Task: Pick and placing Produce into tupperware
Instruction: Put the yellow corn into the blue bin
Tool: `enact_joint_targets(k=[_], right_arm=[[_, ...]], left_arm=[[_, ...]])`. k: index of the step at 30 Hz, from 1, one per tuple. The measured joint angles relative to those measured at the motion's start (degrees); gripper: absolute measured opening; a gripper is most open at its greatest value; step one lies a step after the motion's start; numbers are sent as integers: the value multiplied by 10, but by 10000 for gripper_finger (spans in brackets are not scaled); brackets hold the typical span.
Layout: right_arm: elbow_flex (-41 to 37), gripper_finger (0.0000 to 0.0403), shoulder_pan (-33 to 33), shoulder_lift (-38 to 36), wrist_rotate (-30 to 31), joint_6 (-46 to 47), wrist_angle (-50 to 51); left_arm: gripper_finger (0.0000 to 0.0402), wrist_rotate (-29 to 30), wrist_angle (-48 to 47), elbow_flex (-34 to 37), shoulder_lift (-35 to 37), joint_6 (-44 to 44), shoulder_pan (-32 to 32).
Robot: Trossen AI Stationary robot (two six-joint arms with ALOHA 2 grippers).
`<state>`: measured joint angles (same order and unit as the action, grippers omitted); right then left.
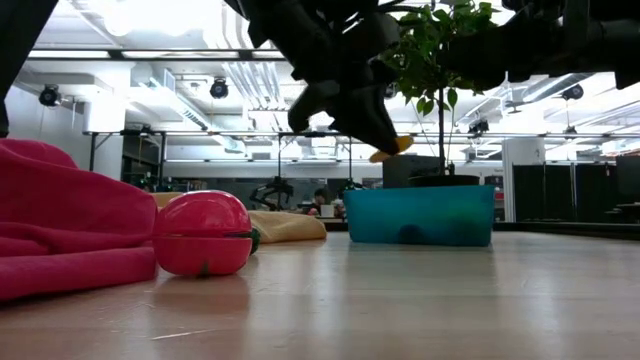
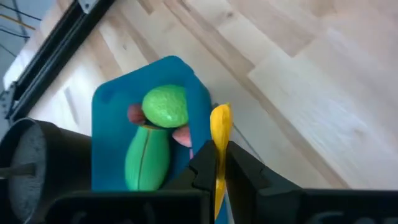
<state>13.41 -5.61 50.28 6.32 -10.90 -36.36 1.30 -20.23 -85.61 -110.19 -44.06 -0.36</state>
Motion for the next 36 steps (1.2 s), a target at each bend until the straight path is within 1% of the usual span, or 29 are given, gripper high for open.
enact_joint_targets(k=[6,10,13,22,36], right_arm=[[0,210,0,0,0,0,2],[0,210,0,0,1,0,2],[0,210,0,0,1,0,2],[0,210,0,0,2,0,12],[0,210,0,0,4,0,20]], left_arm=[[3,22,29,0,0,6,12],[3,36,47,1,-8,85,31],[3,37,48,2,-11,101,43],[3,35,42,7,-38,107,48],[4,35,42,15,-39,107,49]])
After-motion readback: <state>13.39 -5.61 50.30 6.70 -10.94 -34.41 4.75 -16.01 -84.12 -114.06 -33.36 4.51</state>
